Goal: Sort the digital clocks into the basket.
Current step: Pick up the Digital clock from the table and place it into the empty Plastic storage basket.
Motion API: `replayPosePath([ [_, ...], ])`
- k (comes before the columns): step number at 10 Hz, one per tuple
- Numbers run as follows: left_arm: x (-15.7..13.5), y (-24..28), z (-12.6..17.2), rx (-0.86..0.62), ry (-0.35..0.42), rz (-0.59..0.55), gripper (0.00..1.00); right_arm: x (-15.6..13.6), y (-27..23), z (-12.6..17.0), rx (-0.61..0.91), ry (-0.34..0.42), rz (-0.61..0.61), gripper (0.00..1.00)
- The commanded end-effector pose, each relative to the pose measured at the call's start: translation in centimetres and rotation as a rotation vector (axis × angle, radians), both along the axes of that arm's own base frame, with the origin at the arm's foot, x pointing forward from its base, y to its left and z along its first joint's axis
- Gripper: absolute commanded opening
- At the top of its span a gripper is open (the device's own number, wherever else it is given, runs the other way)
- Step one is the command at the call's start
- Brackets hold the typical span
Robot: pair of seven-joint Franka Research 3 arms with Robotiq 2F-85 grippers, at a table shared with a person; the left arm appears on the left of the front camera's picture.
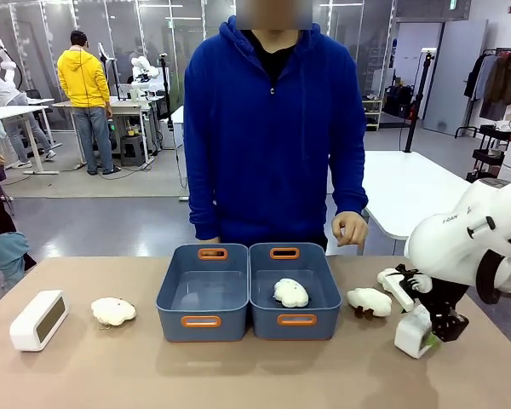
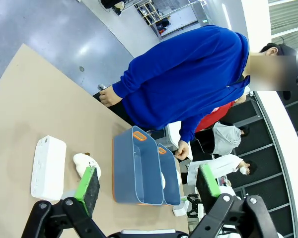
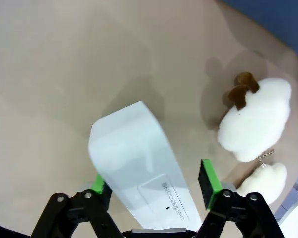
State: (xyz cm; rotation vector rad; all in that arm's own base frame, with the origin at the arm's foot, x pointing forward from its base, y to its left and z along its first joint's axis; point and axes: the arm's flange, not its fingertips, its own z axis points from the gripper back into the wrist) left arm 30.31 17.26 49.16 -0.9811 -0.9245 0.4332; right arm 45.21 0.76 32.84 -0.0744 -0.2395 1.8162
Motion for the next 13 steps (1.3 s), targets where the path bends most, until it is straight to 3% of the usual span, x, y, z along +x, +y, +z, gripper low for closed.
replayPosePath([
  [1,0.1,0.0,0.0,-0.016,-0.011,-0.007,1.00,0.1,-0.4,-1.0,0.024,-0.042,0.012,0.07],
  [2,0.1,0.0,0.0,-0.016,-0.011,-0.007,1.00,-0.1,-0.5,-0.8,0.022,-0.012,-0.008,0.00],
  [5,0.1,0.0,0.0,-0.016,-0.011,-0.007,1.00,-0.5,-0.4,0.0,0.047,0.031,-0.066,0.03],
  [6,0.1,0.0,0.0,-0.016,-0.011,-0.007,1.00,-0.8,-0.7,1.0,0.060,0.026,-0.094,0.00],
  [10,0.1,0.0,0.0,-0.016,-0.011,-0.007,1.00,-4.0,-3.6,9.7,0.181,0.060,-0.276,0.00],
  [13,0.1,0.0,0.0,-0.016,-0.011,-0.007,1.00,-7.9,-6.8,15.1,0.396,0.029,-0.354,0.00],
])
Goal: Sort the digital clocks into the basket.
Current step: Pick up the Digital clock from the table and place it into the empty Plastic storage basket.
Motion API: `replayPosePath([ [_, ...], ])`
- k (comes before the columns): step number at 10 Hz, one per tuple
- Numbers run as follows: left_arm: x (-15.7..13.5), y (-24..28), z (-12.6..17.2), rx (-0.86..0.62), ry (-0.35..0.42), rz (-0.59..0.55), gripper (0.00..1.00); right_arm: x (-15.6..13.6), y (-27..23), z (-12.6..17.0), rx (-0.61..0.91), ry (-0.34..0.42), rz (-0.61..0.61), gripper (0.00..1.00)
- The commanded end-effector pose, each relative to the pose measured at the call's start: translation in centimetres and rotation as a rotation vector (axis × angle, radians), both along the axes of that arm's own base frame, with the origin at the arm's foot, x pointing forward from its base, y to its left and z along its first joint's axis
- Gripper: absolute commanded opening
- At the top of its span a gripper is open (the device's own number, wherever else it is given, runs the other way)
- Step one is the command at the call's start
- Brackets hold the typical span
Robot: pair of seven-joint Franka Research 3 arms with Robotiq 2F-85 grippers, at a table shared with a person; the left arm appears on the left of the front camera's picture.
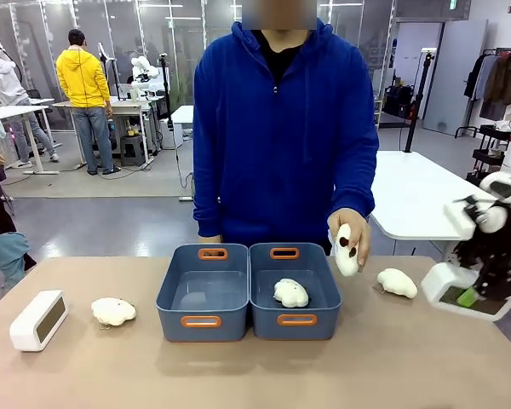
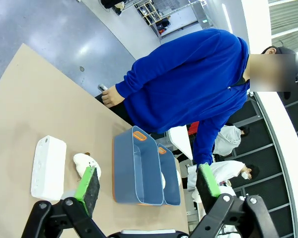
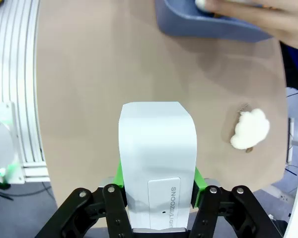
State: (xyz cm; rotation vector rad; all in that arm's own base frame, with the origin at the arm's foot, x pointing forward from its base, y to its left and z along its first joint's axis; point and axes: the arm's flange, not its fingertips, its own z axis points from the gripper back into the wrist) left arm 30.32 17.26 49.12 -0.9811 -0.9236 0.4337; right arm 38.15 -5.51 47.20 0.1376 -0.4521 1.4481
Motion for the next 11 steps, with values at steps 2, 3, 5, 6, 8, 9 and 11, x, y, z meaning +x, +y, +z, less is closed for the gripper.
replayPosePath([
  [2,0.1,0.0,0.0,-0.016,-0.012,-0.007,1.00,-3.8,-4.7,3.8,0.323,-0.005,-0.095,0.00],
  [3,0.1,0.0,0.0,-0.016,-0.012,-0.007,1.00,-4.9,-6.8,4.5,0.435,0.007,-0.124,0.00],
  [5,0.1,0.0,0.0,-0.016,-0.012,-0.007,1.00,-6.8,-11.0,4.2,0.586,-0.001,-0.213,0.00],
  [6,0.1,0.0,0.0,-0.016,-0.012,-0.007,1.00,-8.0,-13.5,3.8,0.680,-0.002,-0.268,0.00],
  [8,0.1,0.0,0.0,-0.016,-0.012,-0.007,1.00,-10.0,-16.8,3.0,0.776,-0.030,-0.325,0.00],
  [9,0.1,0.0,0.0,-0.016,-0.012,-0.007,1.00,-10.6,-17.2,2.8,0.782,-0.041,-0.334,0.00],
  [11,0.1,0.0,0.0,-0.016,-0.012,-0.007,1.00,-11.1,-17.4,2.5,0.792,-0.052,-0.345,0.00],
])
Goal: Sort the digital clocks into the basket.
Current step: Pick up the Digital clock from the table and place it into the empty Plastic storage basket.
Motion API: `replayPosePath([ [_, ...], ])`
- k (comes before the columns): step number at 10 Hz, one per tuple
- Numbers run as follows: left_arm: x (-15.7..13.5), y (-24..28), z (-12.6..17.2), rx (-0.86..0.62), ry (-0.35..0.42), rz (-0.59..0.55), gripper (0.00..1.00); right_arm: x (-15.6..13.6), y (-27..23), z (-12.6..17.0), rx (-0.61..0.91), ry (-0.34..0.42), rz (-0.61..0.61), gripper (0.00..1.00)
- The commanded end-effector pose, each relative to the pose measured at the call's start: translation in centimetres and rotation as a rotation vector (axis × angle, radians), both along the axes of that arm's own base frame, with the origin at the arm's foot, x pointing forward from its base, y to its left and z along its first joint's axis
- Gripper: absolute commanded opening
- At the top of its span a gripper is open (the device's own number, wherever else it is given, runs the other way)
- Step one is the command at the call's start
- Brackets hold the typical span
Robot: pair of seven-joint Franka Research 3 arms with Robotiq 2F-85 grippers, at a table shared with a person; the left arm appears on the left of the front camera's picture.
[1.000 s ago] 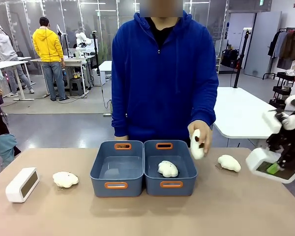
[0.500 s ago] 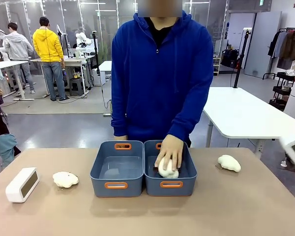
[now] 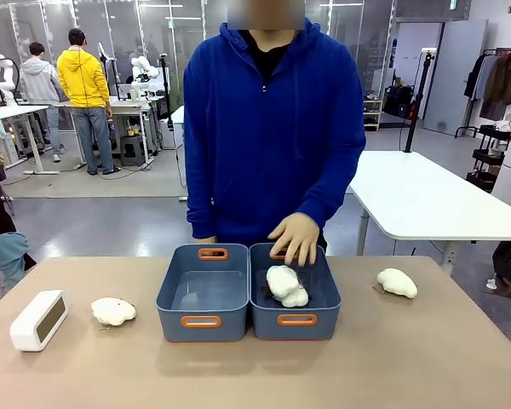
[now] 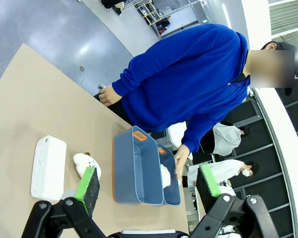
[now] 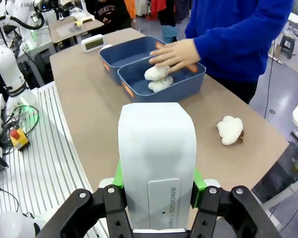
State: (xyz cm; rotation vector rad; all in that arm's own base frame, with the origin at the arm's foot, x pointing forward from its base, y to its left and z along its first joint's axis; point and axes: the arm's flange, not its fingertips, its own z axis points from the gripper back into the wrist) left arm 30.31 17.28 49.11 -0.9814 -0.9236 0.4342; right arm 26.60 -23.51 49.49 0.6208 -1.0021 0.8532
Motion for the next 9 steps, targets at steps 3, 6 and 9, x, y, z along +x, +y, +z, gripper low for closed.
replayPosePath([
  [3,0.1,0.0,0.0,-0.015,-0.012,-0.008,1.00,0.1,0.5,0.3,0.001,-0.023,-0.002,0.00],
  [6,0.1,0.0,0.0,-0.015,-0.012,-0.008,1.00,1.0,1.8,0.6,-0.016,-0.021,0.013,0.00],
  [9,0.1,0.0,0.0,-0.015,-0.012,-0.008,1.00,3.4,11.2,3.8,-0.136,-0.032,0.124,0.00],
])
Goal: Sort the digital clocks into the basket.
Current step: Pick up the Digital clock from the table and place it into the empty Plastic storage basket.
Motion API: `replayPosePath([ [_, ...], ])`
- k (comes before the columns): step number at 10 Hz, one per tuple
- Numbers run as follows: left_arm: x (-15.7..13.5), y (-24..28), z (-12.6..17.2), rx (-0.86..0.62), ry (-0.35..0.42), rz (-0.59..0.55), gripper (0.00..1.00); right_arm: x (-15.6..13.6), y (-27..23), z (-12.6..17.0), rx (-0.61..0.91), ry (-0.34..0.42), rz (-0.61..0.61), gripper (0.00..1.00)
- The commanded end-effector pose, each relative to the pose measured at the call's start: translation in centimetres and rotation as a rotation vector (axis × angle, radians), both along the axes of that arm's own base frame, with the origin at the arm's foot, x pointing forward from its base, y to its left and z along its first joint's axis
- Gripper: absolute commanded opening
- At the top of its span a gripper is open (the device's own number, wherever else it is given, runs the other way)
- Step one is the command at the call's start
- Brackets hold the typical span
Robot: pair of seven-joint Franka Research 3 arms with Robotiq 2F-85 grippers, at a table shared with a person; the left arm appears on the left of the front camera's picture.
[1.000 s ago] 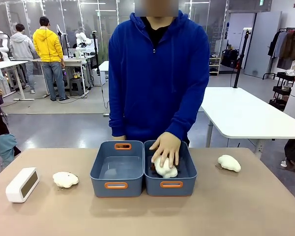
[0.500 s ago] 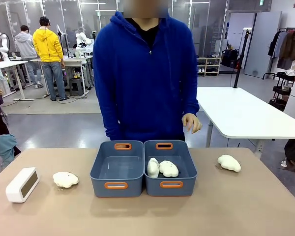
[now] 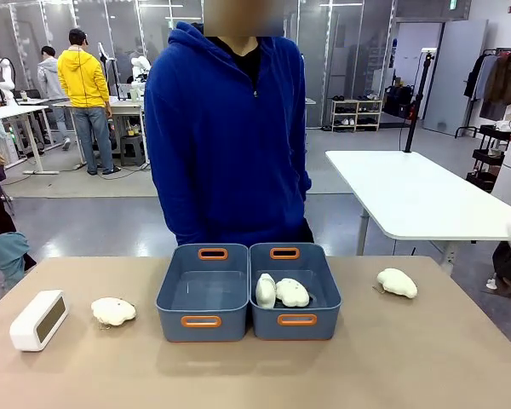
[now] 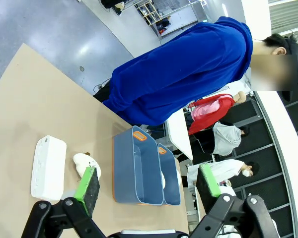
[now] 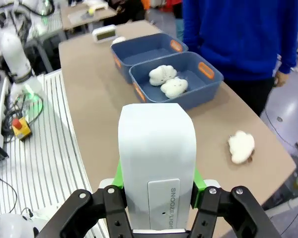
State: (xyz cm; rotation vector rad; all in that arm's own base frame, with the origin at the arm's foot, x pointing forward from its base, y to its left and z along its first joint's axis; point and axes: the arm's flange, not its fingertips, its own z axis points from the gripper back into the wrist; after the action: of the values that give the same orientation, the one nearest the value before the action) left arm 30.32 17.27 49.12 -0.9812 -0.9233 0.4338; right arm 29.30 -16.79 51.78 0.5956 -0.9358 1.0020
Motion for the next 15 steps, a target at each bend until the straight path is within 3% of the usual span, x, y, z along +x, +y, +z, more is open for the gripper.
replayPosePath([
  [1,0.1,0.0,0.0,-0.015,-0.012,-0.007,1.00,1.6,9.7,2.2,-0.070,-0.029,0.043,0.00],
  [4,0.1,0.0,0.0,-0.015,-0.012,-0.007,1.00,3.4,25.4,1.4,-0.170,-0.077,0.140,0.00],
  [7,0.1,0.0,0.0,-0.015,-0.012,-0.007,1.00,5.9,37.4,-0.4,-0.232,-0.052,0.204,0.00],
  [10,0.1,0.0,0.0,-0.015,-0.012,-0.007,1.00,11.8,44.6,-3.0,-0.214,0.039,0.287,0.00],
  [13,0.1,0.0,0.0,-0.015,-0.012,-0.007,1.00,15.6,51.5,-7.0,-0.248,-0.007,0.368,0.00],
  [15,0.1,0.0,0.0,-0.015,-0.012,-0.007,1.00,19.0,53.9,-8.9,-0.255,-0.011,0.327,0.00],
])
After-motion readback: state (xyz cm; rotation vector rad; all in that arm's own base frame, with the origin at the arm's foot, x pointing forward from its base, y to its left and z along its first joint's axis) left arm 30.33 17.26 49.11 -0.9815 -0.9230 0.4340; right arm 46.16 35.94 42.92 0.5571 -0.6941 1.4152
